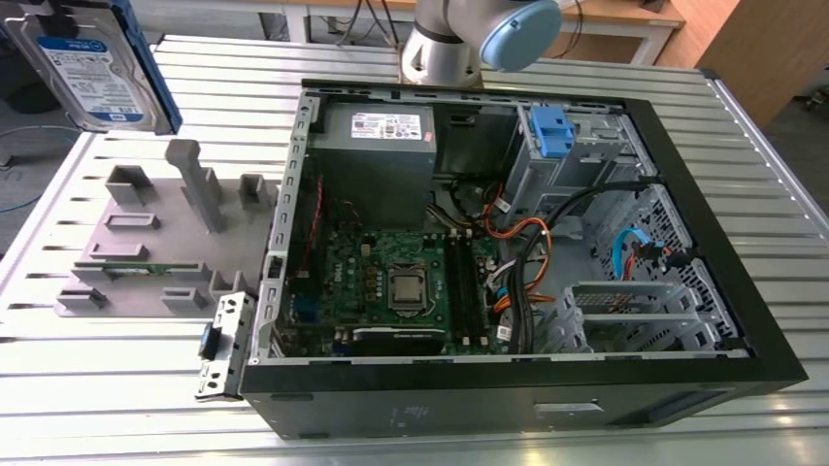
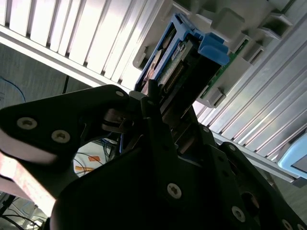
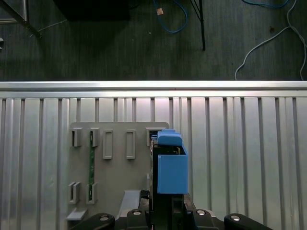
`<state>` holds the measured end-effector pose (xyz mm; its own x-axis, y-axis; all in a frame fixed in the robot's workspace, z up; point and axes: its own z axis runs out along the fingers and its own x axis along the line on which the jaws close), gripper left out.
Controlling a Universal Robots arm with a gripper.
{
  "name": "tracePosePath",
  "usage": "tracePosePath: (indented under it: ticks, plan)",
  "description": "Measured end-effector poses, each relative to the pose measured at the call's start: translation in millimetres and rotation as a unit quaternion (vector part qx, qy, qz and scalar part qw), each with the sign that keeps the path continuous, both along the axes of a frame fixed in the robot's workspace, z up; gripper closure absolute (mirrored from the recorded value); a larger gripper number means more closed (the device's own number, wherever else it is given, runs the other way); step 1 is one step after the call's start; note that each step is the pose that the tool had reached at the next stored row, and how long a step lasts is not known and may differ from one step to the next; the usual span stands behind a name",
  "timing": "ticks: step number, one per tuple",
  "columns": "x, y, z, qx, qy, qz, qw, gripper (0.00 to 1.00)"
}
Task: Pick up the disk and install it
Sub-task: 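Pick up the disk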
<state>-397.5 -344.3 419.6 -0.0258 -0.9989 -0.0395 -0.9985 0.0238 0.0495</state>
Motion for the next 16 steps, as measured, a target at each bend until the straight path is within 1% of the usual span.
tracePosePath:
  ticks: [6, 16]
  plan:
    - [0.0, 0.0, 1.6, 0.0000, 0.0000, 0.000, 1.00000, 0.65]
    - [0.0, 0.0, 11.3, 0.0000, -0.0001, 0.000, 1.00000, 0.65]
